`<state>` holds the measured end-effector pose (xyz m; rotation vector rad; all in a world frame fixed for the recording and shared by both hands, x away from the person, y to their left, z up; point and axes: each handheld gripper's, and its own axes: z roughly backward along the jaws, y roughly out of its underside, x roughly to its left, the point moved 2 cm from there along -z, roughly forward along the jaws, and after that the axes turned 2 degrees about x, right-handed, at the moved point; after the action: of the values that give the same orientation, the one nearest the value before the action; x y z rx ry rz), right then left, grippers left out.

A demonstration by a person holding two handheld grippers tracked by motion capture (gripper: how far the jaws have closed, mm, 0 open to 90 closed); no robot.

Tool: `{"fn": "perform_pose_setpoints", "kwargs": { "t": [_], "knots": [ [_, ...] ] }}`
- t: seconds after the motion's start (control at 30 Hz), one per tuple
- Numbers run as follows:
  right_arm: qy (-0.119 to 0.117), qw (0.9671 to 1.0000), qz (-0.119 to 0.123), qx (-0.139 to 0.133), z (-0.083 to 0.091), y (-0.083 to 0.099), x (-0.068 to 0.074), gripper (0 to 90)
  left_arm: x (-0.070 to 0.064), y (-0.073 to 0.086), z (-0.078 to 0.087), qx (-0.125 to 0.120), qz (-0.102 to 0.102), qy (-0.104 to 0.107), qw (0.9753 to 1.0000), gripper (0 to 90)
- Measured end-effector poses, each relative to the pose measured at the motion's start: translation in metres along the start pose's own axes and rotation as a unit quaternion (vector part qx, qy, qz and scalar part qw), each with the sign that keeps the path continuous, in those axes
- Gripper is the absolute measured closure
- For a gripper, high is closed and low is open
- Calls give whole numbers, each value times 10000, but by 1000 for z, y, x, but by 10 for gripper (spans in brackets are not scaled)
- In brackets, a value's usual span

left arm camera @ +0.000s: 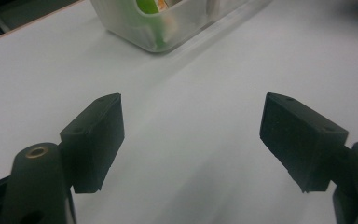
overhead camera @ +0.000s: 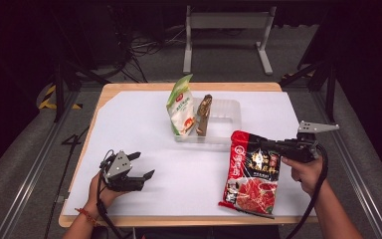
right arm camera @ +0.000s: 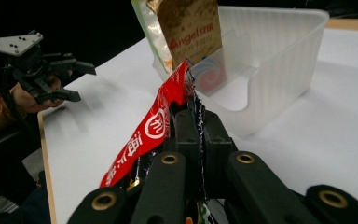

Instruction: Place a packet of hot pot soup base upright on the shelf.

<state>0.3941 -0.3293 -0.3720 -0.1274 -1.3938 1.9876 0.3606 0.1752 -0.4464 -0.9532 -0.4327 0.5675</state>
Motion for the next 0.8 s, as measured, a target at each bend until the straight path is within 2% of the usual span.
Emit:
{"fn": "perform_pose_setpoints", "kwargs": {
  "t": [0.1, 0.4, 0.7, 0.8],
  "knots": [
    [27, 9997, 77, -235, 6, -8, 5, 886, 0, 0, 0, -17, -1, -3, 10000, 227],
    [147, 9974, 330, -631, 14, -28, 23, 889, 1, 0, 1, -21, 28, -6, 10000, 227],
    [200, 9949, 499, -852, 21, -41, 37, 891, 2, -1, 2, -66, 64, -8, 10000, 229],
    [291, 9943, 537, -869, 21, -46, 38, 891, 2, -1, 2, -67, 61, 2, 10000, 229]
  ]
}}
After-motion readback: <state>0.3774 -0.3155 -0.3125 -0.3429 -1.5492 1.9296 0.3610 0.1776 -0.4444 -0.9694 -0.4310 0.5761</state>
